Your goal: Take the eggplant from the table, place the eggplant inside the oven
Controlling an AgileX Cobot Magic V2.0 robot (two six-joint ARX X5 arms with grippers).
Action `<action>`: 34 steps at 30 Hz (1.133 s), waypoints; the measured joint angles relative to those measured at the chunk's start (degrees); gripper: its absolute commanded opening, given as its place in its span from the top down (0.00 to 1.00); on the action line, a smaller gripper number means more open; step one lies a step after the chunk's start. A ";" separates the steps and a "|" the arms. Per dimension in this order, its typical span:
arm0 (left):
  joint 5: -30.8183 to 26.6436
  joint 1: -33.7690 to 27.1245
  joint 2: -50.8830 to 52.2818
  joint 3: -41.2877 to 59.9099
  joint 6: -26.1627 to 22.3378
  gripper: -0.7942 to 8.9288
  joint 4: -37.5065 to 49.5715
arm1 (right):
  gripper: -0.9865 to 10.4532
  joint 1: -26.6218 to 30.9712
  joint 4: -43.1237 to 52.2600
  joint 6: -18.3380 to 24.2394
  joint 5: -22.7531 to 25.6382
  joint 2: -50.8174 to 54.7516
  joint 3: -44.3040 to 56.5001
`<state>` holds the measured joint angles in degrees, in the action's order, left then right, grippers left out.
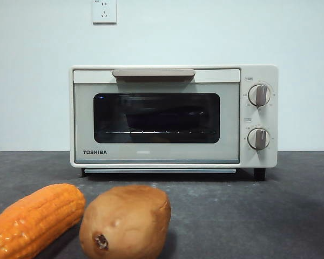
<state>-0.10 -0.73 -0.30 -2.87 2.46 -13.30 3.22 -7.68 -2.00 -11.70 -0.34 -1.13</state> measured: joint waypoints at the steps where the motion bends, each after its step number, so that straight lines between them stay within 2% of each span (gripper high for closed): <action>1: 0.02 0.00 0.00 0.00 -0.02 0.91 0.00 | 0.91 0.00 0.52 -0.02 0.00 0.00 0.02; 34: 0.00 0.00 0.00 0.00 -0.02 0.91 0.00 | 0.91 0.00 2.47 -0.02 0.00 0.00 0.04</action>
<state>-0.10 -0.73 -0.30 -2.87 2.44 -13.30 3.22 -5.21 -2.02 -11.70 -0.34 -1.08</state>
